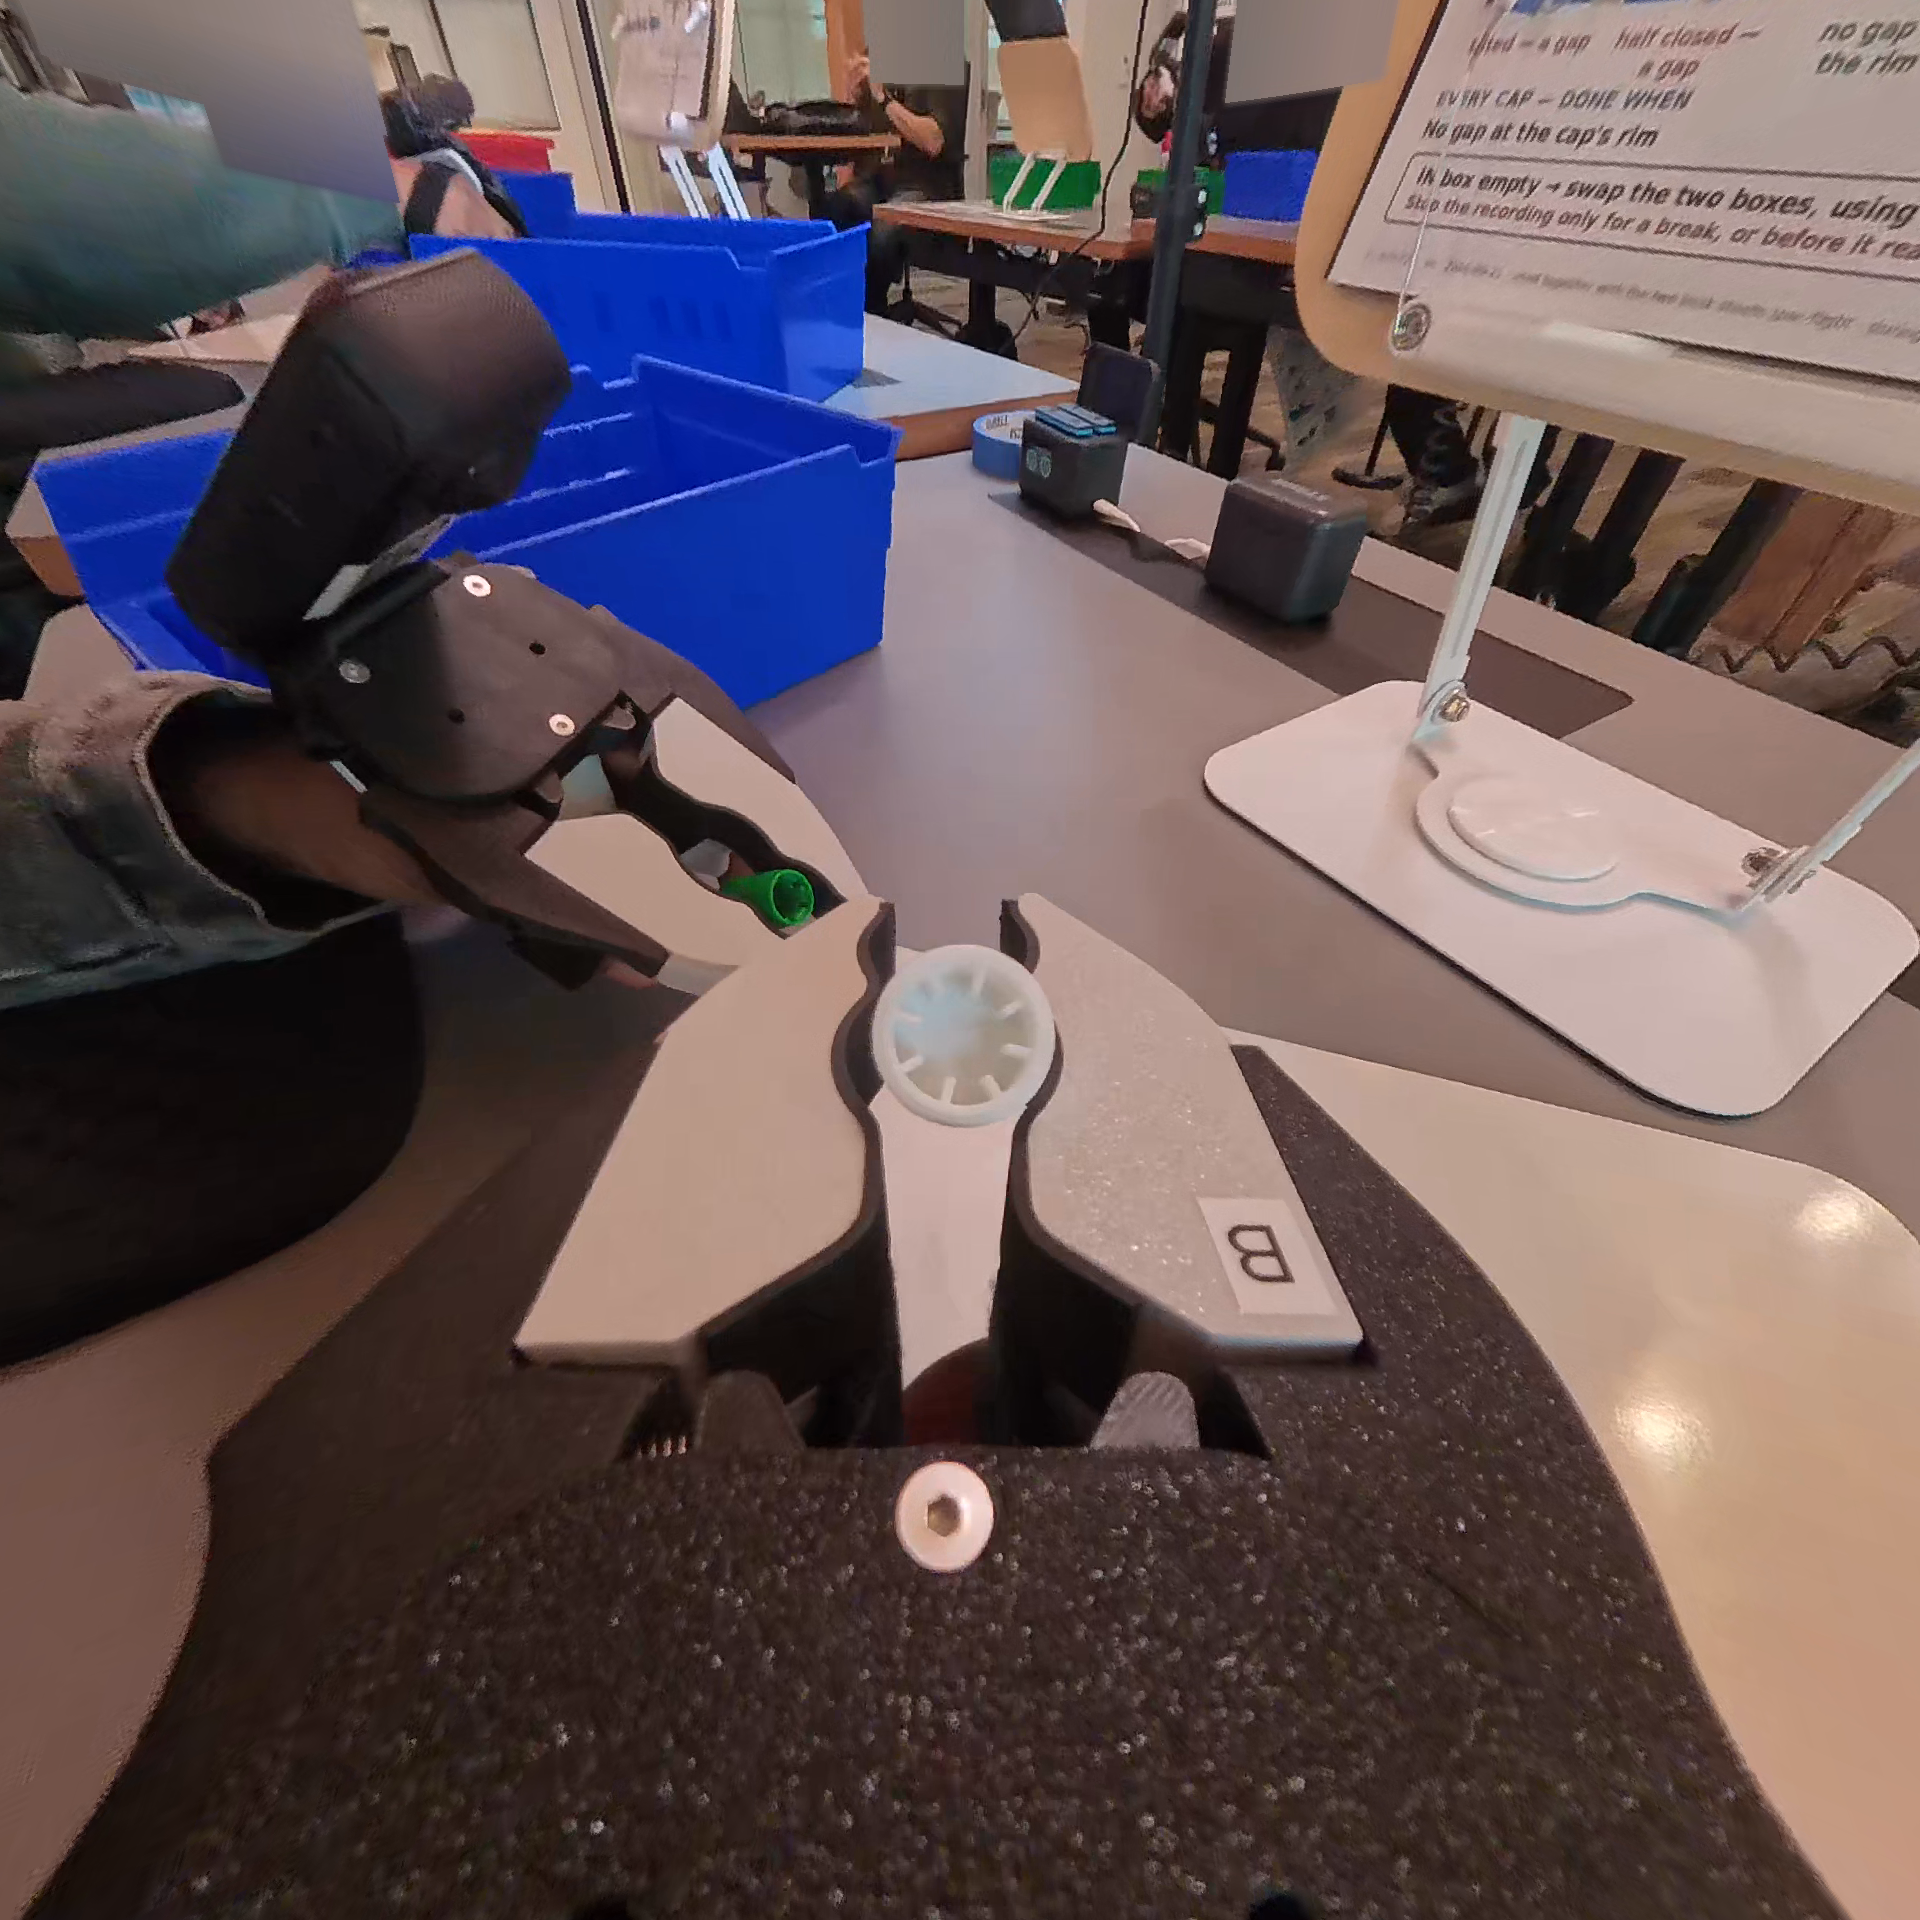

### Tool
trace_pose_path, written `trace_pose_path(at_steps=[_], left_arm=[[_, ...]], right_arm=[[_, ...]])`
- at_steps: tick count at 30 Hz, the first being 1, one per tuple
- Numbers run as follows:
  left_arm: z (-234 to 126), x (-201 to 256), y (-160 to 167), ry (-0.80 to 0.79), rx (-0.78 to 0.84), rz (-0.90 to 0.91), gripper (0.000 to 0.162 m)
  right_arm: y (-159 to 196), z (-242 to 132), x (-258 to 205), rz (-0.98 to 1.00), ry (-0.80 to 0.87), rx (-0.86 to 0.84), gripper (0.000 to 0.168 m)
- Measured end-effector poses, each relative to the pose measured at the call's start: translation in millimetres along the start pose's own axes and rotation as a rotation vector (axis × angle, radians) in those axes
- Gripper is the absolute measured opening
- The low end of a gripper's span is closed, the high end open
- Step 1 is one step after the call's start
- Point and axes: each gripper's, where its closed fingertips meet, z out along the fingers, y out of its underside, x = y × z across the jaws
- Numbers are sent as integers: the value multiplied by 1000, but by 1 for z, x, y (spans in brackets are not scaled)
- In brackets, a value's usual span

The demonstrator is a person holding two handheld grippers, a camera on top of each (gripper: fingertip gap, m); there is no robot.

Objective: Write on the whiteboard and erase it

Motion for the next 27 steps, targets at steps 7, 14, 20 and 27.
trace_pose_path(at_steps=[7,14,20,27], left_arm=[[3,6,7,49,-43,-18,19],[3,7,10,61,-58,-28,19],[4,8,11,67,-71,-26,19],[7,9,16,69,-96,-24,19]], right_arm=[[11,7,-12,34,-5,-42,20],[23,17,-18,-13,-10,-93,20],[25,23,-16,-58,-8,-103,20],[26,27,-23,-84,-2,-116,20]])
